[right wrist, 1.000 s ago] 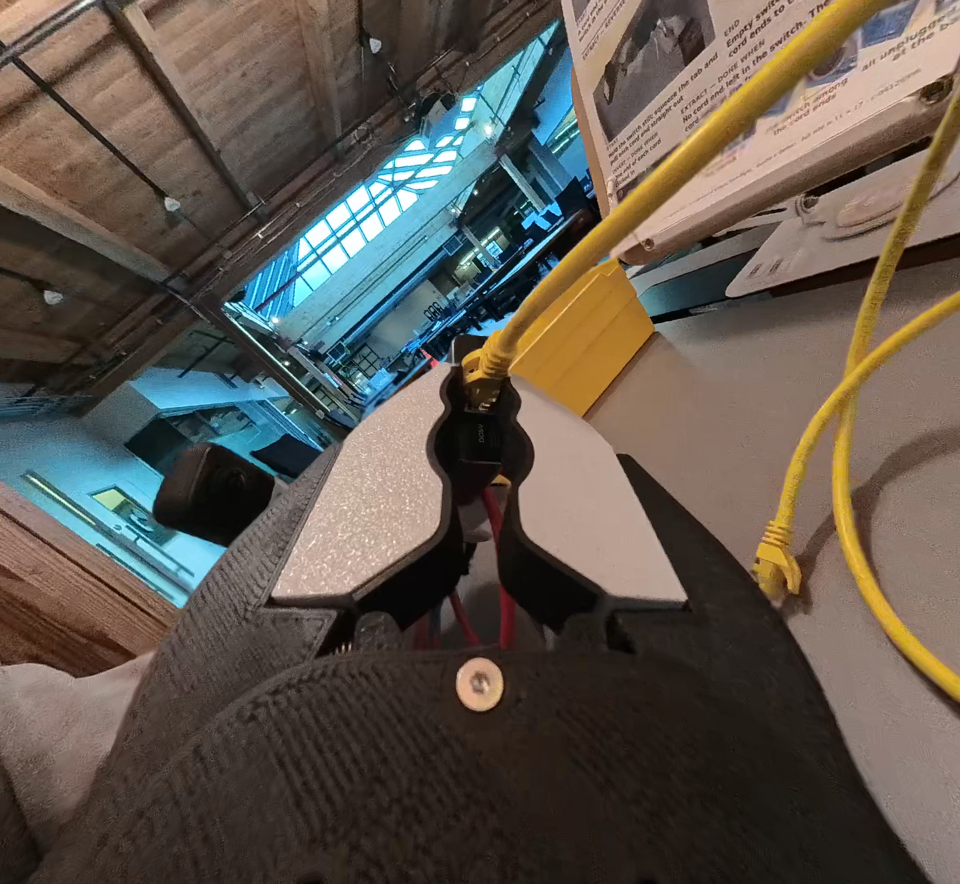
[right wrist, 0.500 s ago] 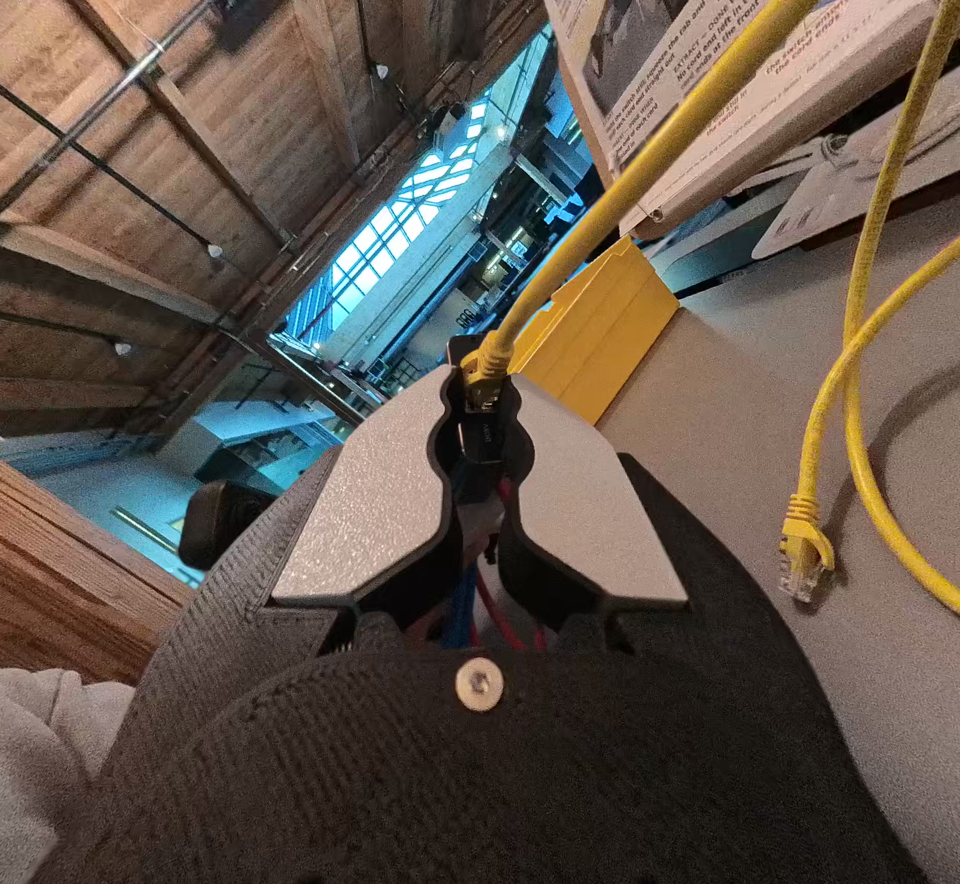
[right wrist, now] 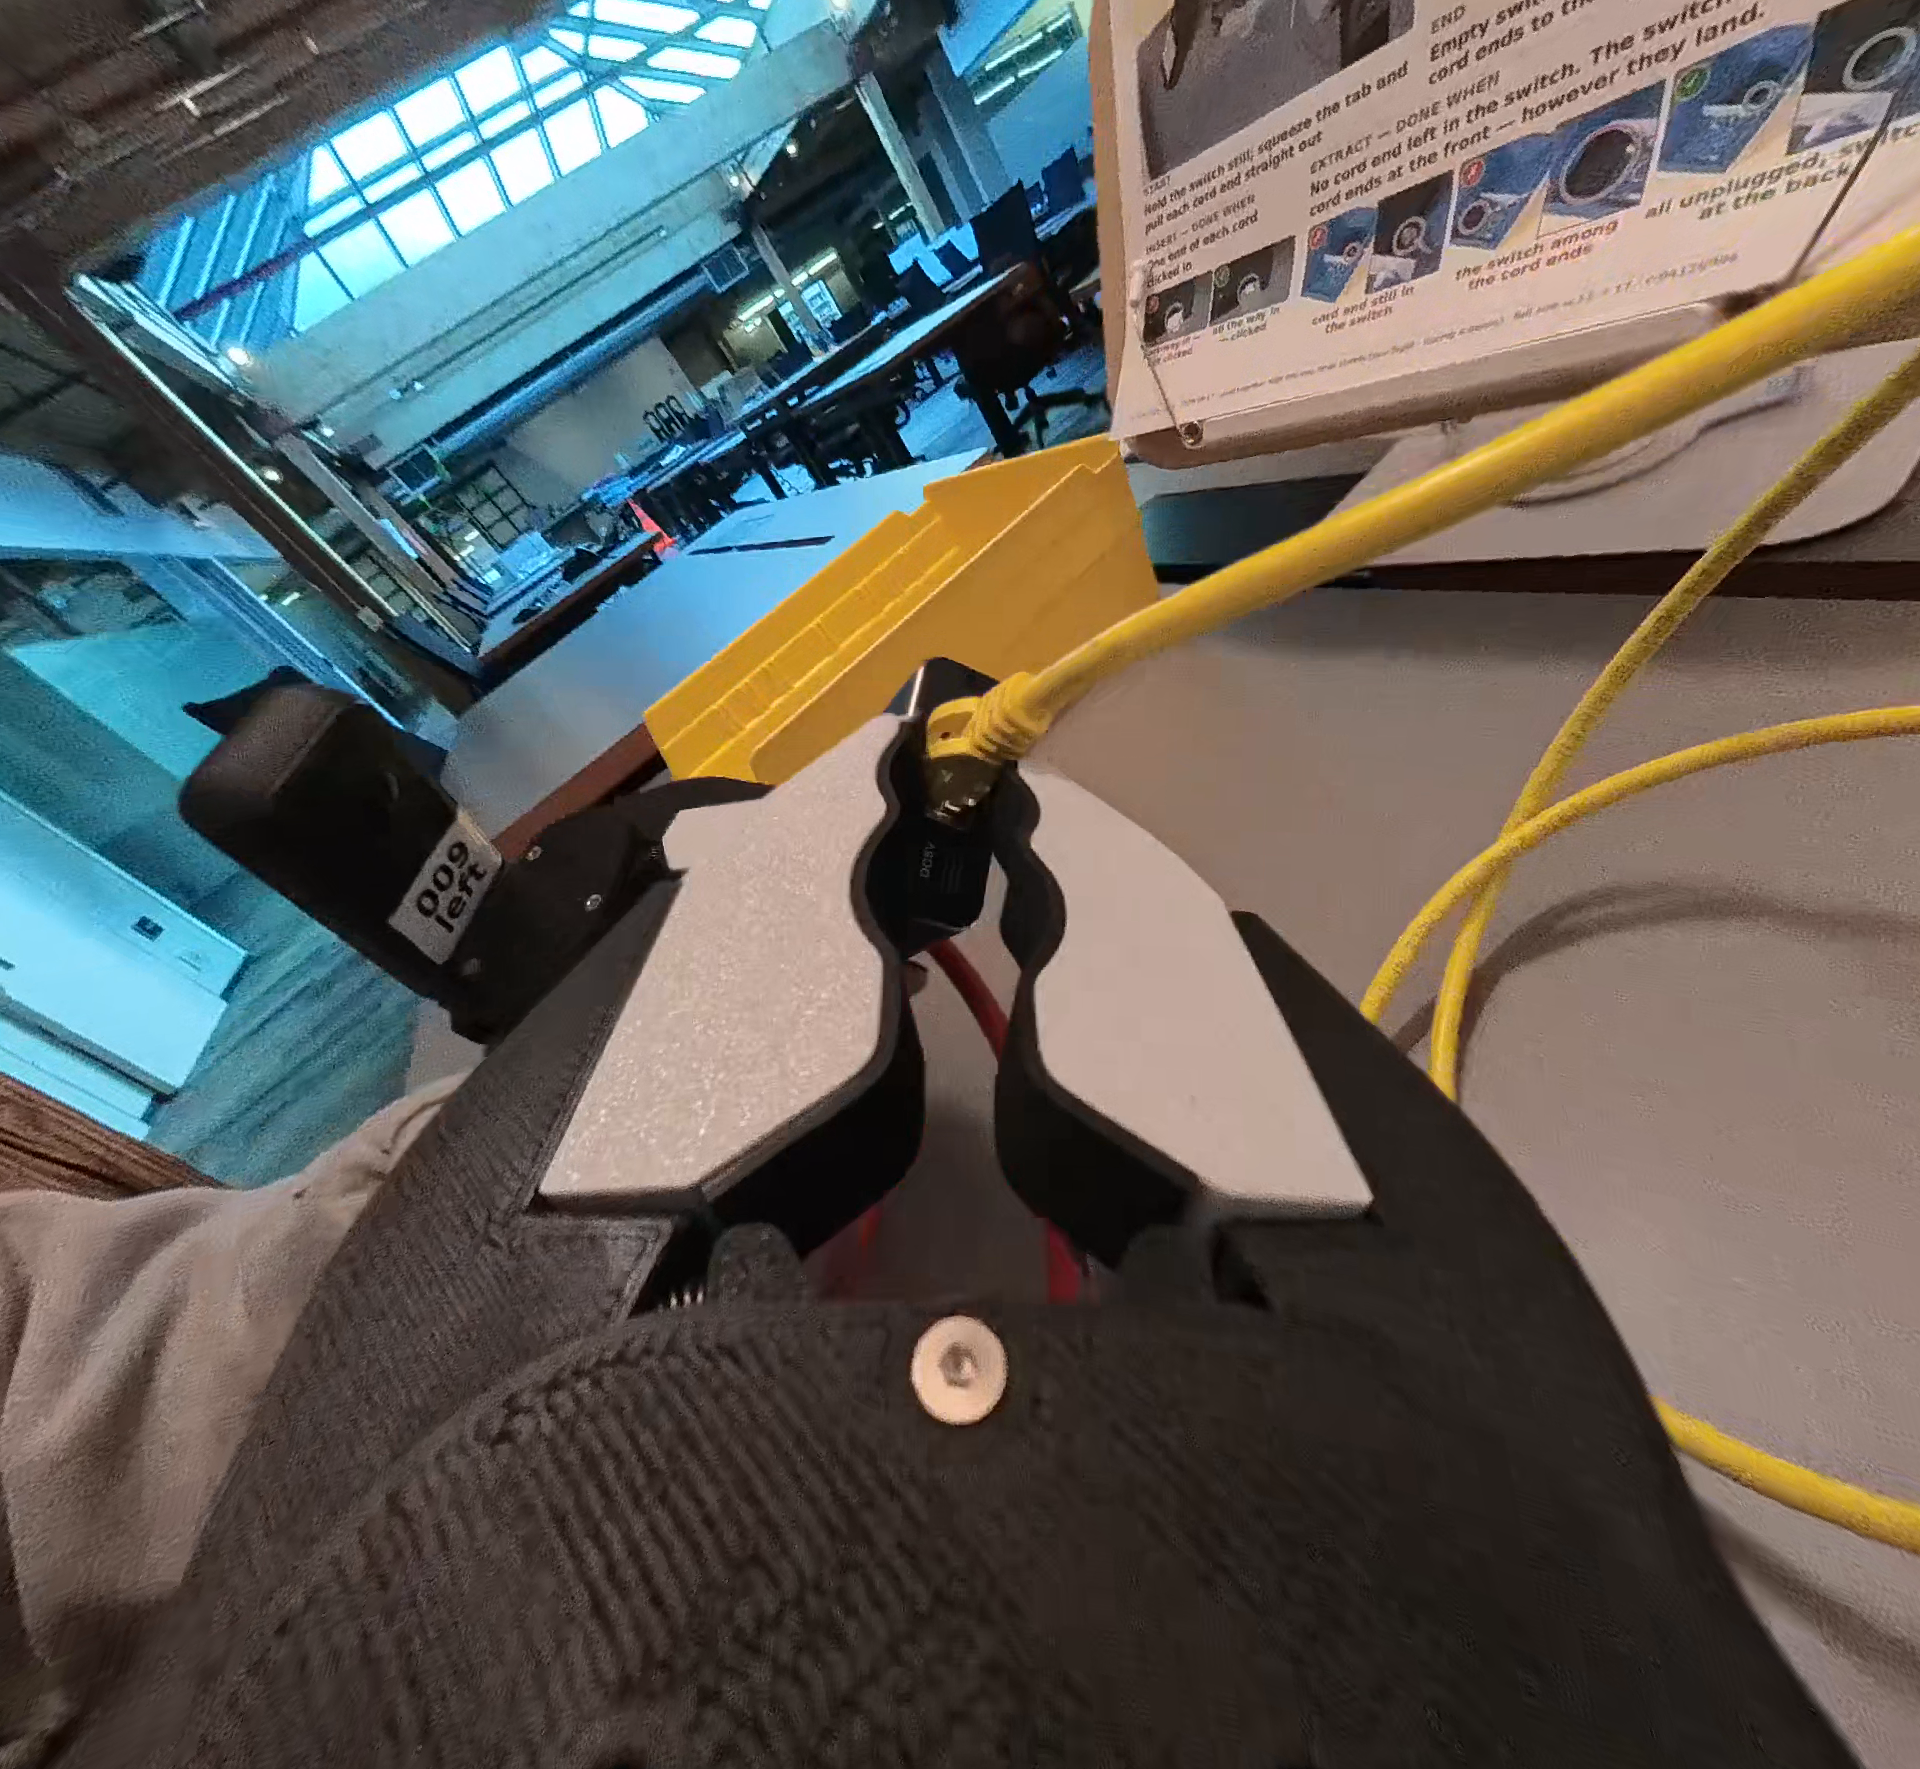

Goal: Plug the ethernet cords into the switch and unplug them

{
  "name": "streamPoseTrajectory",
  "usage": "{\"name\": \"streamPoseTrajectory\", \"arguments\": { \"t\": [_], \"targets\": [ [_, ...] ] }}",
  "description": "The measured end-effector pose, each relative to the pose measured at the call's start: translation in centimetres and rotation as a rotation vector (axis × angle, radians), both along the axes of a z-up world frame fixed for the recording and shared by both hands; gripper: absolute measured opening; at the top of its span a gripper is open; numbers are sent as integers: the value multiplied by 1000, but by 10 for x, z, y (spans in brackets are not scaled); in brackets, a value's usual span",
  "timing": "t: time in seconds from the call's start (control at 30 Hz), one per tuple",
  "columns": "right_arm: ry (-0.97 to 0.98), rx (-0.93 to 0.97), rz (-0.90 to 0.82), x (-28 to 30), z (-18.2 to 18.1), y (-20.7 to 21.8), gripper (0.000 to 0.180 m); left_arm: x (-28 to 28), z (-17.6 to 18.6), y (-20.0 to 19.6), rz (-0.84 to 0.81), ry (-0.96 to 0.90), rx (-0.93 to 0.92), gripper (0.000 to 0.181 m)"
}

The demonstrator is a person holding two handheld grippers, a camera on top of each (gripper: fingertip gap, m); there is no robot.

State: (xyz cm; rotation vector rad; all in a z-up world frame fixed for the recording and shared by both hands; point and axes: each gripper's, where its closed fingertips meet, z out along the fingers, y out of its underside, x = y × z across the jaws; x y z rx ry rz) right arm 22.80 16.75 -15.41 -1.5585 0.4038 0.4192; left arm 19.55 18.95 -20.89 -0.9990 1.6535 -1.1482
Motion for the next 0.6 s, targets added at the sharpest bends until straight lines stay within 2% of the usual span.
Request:
{"name": "streamPoseTrajectory", "arguments": {
  "t": [0.2,0.3,0.37,0.4,0.5,0.6],
  "targets": [
    [-113,-53,-4,0,4,2,16,-1,2,-2,-37,9,-95,27],
    [-88,-39,24,-3,6,1,15,-1,3,1,-12,-15,-7,27],
    [24,43,59,-5,9,0,16,-3,9,6,35,-54,128,27],
    [57,49,61,-4,7,-1,14,-2,7,6,29,-49,128,27],
    [-92,-31,35,-5,7,-2,15,-4,5,-3,-54,-11,-63,27],
    [-200,-94,35,-7,15,-3,16,-5,11,-8,-97,-12,-162,27]
  ]
}}
